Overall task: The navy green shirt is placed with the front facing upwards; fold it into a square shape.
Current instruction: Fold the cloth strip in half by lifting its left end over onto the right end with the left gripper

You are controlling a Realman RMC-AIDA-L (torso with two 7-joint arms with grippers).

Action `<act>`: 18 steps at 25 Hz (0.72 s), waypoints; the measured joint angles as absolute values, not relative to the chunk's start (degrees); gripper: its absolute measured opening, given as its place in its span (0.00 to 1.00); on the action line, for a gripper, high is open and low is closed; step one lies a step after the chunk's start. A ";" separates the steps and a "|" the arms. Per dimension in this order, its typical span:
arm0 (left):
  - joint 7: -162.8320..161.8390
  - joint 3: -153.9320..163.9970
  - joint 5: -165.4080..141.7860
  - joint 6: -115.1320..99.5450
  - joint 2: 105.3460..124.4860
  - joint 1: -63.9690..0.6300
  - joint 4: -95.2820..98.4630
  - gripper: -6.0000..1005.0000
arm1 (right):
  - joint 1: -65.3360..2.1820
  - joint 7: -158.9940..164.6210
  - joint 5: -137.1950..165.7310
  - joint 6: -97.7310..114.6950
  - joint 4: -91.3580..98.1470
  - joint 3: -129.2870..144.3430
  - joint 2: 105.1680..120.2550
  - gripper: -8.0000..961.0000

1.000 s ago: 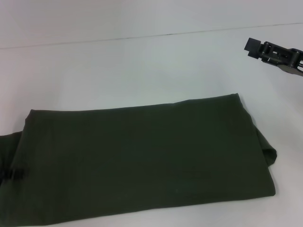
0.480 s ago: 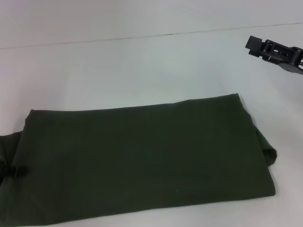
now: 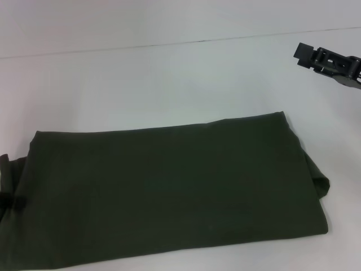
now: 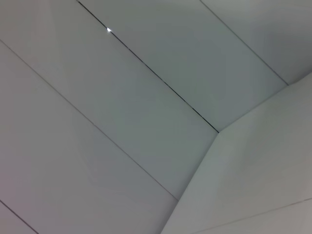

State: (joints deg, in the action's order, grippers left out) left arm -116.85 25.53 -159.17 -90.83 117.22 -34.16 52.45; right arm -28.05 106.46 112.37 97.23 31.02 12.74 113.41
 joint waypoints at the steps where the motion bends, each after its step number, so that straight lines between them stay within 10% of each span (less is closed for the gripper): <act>1: -116.91 25.54 -159.18 -90.78 117.22 -34.13 52.43 0.64 | -28.05 106.46 112.34 97.23 31.02 12.74 113.41 0.92; 14: -117.29 25.58 -159.25 -90.37 117.18 -33.85 52.40 0.18 | -27.93 106.46 111.67 97.29 31.02 12.90 113.28 0.92; 18: -117.22 25.59 -159.26 -90.37 117.15 -33.84 52.40 0.18 | -27.77 106.38 111.61 97.30 31.03 12.92 113.28 0.92</act>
State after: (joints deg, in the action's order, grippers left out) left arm -117.22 25.59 -159.26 -90.37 117.15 -33.84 52.40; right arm -27.77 106.38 111.61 97.30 31.03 12.92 113.28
